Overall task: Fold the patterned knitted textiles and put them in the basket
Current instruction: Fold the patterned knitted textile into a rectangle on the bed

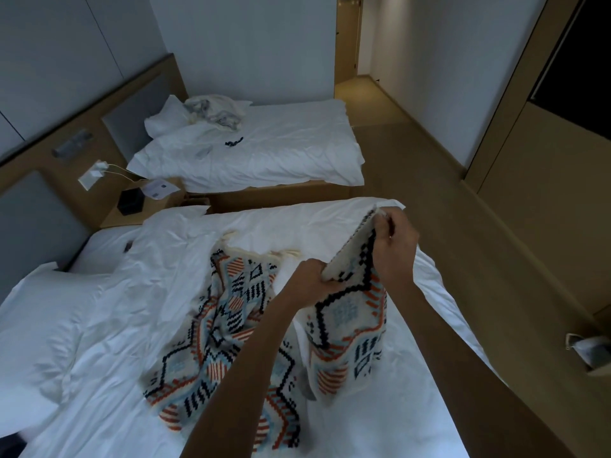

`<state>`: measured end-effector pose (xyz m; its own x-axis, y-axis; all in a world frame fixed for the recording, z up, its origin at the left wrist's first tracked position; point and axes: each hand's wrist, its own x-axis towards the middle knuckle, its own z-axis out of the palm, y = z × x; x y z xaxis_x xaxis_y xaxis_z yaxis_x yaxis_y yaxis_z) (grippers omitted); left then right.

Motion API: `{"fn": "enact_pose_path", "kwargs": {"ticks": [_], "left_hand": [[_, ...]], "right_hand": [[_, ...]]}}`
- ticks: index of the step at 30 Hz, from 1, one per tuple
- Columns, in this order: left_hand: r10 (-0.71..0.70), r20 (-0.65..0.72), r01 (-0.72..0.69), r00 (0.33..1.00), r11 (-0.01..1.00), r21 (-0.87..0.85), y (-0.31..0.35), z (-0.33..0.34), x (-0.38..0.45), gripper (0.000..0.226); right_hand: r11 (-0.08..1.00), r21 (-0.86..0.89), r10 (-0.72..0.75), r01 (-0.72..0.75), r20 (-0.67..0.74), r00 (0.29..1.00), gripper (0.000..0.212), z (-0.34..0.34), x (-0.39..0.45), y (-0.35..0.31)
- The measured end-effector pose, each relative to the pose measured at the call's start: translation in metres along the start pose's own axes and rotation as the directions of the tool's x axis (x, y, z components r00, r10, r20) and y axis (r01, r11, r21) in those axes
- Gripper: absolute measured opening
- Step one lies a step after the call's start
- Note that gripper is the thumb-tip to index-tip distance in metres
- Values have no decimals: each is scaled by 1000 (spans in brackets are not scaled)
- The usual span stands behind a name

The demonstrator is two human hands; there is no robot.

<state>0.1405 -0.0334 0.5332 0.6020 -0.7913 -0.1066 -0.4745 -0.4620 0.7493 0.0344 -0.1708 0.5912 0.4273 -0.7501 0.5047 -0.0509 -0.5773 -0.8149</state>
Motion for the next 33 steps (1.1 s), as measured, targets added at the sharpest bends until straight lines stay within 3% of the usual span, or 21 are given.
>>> {"fn": "enact_pose_path", "kwargs": {"ticks": [4,5,7,10,12,14,17,19,21,24,28,31,33], "left_hand": [[58,-247,-59,967,998,3,1,1,11,56],[78,-281,-89,957,996,-27,2,2,13,54],[151,-306,-174,940,983,-50,8,2,17,49],[293,-285,-323,913,944,-66,21,3,21,42],[354,-302,-384,885,923,-42,27,2,23,40],[386,-320,-404,865,915,11,28,0,24,44],[347,-282,-348,894,936,51,24,-4,22,43],[239,-178,-234,955,971,48,18,-3,20,29],[74,-30,-71,997,994,79,5,3,17,31],[-86,111,69,990,986,149,-17,16,13,40],[-67,-47,75,997,978,194,-24,12,18,35],[-22,-224,66,974,979,192,-17,3,24,38],[21,-301,29,953,987,160,-10,1,28,38]], "right_hand": [[995,-61,76,-78,-29,997,20,-2,4,16],[993,-114,41,-41,-1,999,30,-2,3,20],[970,-178,-145,168,135,980,52,0,0,24],[887,-98,-379,450,399,835,62,3,-3,22],[859,-132,-369,495,510,777,64,4,-3,22],[856,-172,-324,487,554,767,56,4,5,26],[828,-267,-335,494,470,816,25,2,22,30],[838,-269,-361,475,380,852,21,1,26,34],[882,-232,-346,411,274,897,17,-2,27,36],[960,-136,-228,246,133,965,16,-10,29,32],[970,-187,-149,154,42,988,14,-19,30,41],[914,-396,-76,83,34,997,13,-22,30,53],[811,-579,-16,79,112,994,18,-21,31,60]]}}
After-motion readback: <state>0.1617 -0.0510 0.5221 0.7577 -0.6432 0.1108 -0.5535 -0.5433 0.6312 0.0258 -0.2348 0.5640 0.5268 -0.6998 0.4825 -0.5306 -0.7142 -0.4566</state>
